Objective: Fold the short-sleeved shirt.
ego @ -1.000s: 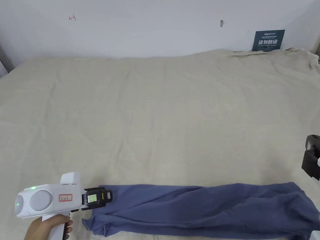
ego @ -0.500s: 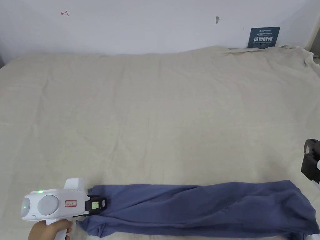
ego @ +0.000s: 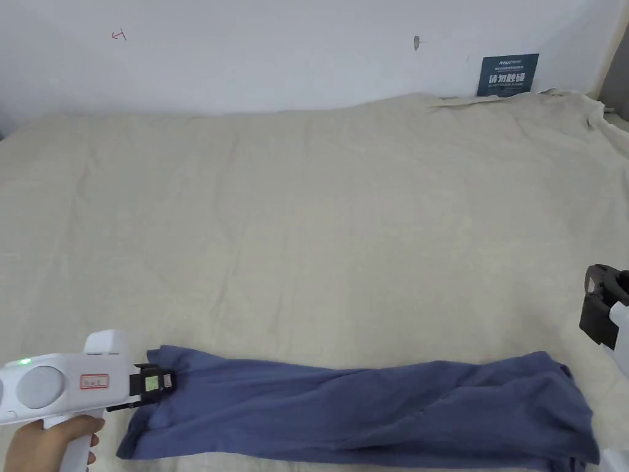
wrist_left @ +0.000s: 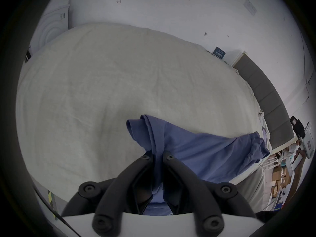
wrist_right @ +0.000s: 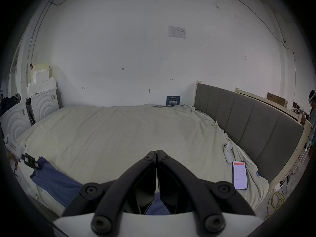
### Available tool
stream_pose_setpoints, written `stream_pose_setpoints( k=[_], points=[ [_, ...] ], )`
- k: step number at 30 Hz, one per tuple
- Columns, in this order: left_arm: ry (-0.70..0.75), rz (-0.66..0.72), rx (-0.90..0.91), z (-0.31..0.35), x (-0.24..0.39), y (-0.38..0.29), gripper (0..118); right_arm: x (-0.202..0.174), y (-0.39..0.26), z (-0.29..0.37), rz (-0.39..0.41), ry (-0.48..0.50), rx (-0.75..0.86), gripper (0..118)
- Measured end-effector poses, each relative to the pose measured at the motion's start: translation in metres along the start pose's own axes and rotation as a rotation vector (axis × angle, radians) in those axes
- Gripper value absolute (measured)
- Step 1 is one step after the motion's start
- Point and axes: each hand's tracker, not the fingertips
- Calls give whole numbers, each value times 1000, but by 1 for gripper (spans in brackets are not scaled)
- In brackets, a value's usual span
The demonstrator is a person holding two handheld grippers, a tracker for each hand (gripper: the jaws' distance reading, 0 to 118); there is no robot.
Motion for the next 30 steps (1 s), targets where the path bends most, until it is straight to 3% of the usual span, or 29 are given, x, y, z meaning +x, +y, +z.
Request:
stream_pose_setpoints(
  k=[8, 14, 19, 23, 30],
  points=[
    [142, 56, -33, 35, -24, 0, 7, -6, 1, -3, 7, 39, 1, 0],
    [174, 14, -93, 37, 21, -1, 7, -7, 1, -1, 12, 53, -1, 0],
    [-11, -94, -176, 27, 80, 5, 7, -4, 1, 4, 13, 53, 5, 0],
    [-33, -200, -215, 6, 128, 3, 7, 1, -1, 8, 3, 48, 4, 0],
    [-126, -237, -256, -43, 183, -1, 7, 11, -5, 15, -2, 32, 1, 0]
  ],
)
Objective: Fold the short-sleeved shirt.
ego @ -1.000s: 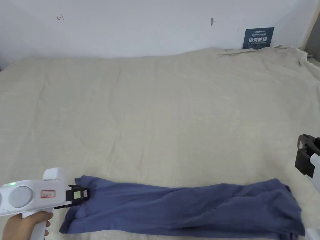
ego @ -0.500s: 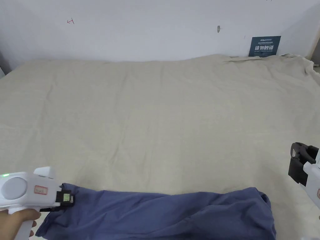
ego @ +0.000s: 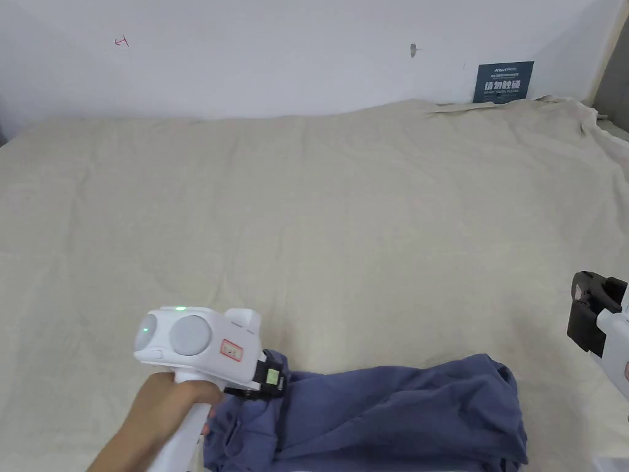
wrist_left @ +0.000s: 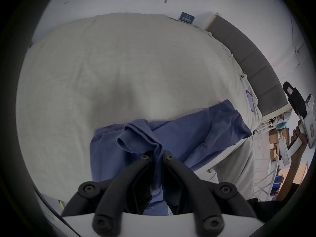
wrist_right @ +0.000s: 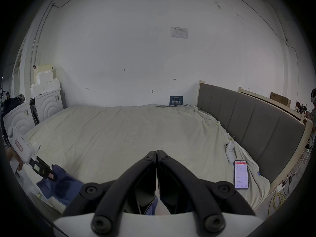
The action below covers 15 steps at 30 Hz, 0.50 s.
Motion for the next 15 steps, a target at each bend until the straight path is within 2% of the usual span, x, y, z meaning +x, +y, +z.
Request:
stream_pose_setpoints(
  k=[8, 10, 11, 12, 13, 14, 15],
  points=[
    [2, -9, -16, -46, 28, 7, 7, 11, -2, 5, -11, -25, 0, 0],
    [12, 14, -15, -53, 28, 6, 12, 13, -2, 6, -13, -30, -3, 0],
    [11, 15, -11, -53, 28, 5, 20, 14, -3, 6, -14, -30, -4, 0],
    [4, 10, -1, -52, 28, 5, 35, 14, -3, 6, -13, -31, -5, 0],
    [5, 8, 10, -51, 28, 4, 42, 14, -3, 6, -12, -32, -5, 0],
    [-8, 7, 21, -48, 30, 3, 42, 14, -3, 6, -10, -32, -7, 0],
    [-8, 7, 29, -45, 30, 3, 66, 14, -3, 6, -11, -33, -8, 0]
  ],
)
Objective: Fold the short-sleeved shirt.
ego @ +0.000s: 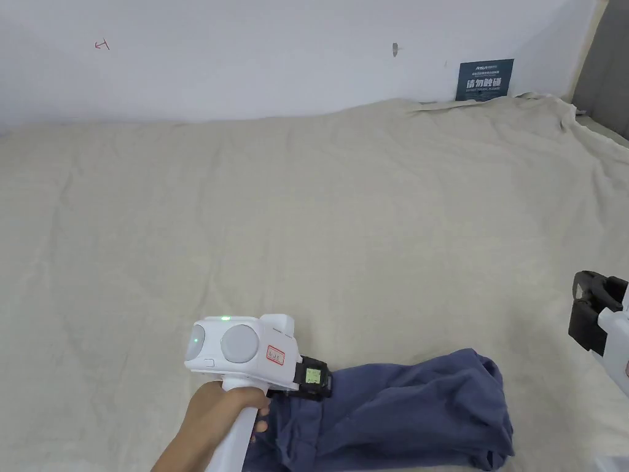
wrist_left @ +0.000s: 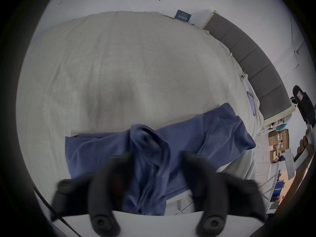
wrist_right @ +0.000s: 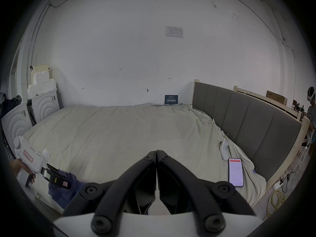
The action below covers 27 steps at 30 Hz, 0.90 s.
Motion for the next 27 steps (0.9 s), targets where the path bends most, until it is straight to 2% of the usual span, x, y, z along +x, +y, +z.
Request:
stream_pose_setpoints(
  k=[2, 3, 11, 14, 15, 16, 17, 19, 21, 23, 27],
  points=[
    [10, 0, 44, 7, 1, -1, 103, -1, 0, 0, -1, 3, -1, 0],
    [12, -3, 69, 14, 2, -1, 114, -1, 0, 0, -3, 3, -1, 0],
    [66, 43, 299, 67, -22, -15, 114, -5, 4, 1, -1, 15, 6, 0],
    [106, 50, 323, 76, -35, -24, 114, -6, 6, 2, -1, 18, 13, 0],
    [114, 51, 325, 77, -40, -26, 109, -7, 7, 3, 0, 20, 15, 0],
    [138, 65, 359, 79, -44, -30, 100, -7, 8, 3, 1, 19, 18, 0],
    [149, 70, 403, 80, -47, -36, 85, -7, 8, 3, 1, 19, 20, 0],
    [143, 56, 458, 78, -54, -46, 40, -8, 9, 4, 1, 20, 26, 0],
    [145, 54, 447, 70, -56, -54, 11, -8, 9, 4, 1, 19, 28, 0],
    [143, 45, 439, 59, -58, -60, 2, -7, 9, 4, -1, 18, 28, 0],
    [137, 33, 405, 34, -48, -71, 0, -6, 8, 4, -4, 15, 24, 0]
  ],
)
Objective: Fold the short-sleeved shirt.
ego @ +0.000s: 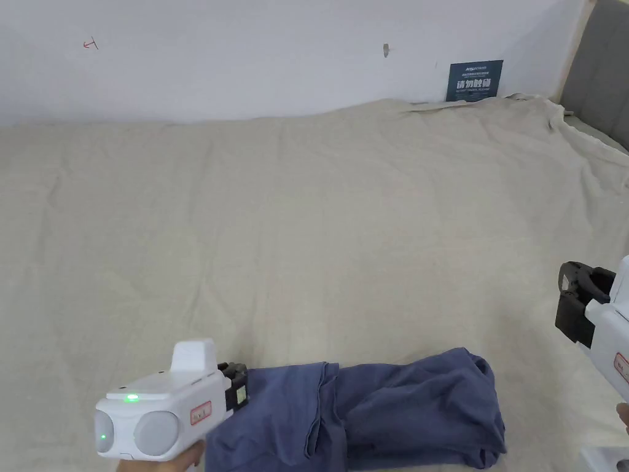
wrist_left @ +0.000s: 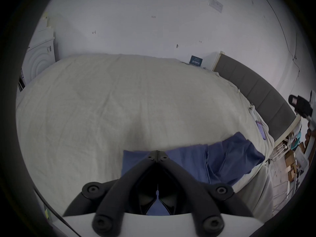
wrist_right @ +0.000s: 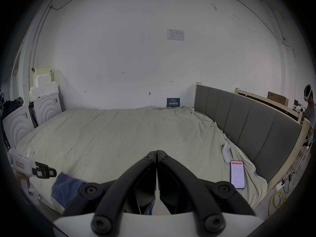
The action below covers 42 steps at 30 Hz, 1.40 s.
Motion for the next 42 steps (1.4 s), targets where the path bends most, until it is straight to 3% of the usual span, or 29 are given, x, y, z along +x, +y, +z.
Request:
stream_pose_setpoints(
  k=[11, 24, 39, 41, 42],
  points=[
    [-25, -67, -131, -57, 47, -42, 0, 12, -5, 3, -12, -25, -16, 0],
    [-35, -138, -143, -67, 80, -45, 0, 20, -8, 3, -24, -41, -27, 0],
    [-202, 64, -102, 20, -15, 38, 0, 13, -3, 2, -11, -25, -20, 0],
    [-195, 106, -134, 22, -35, 43, 2, 11, -3, 2, -9, -23, -21, 0],
    [-195, 122, -149, 22, -44, 44, 10, 11, -3, 1, -7, -22, -21, 0]
  ],
)
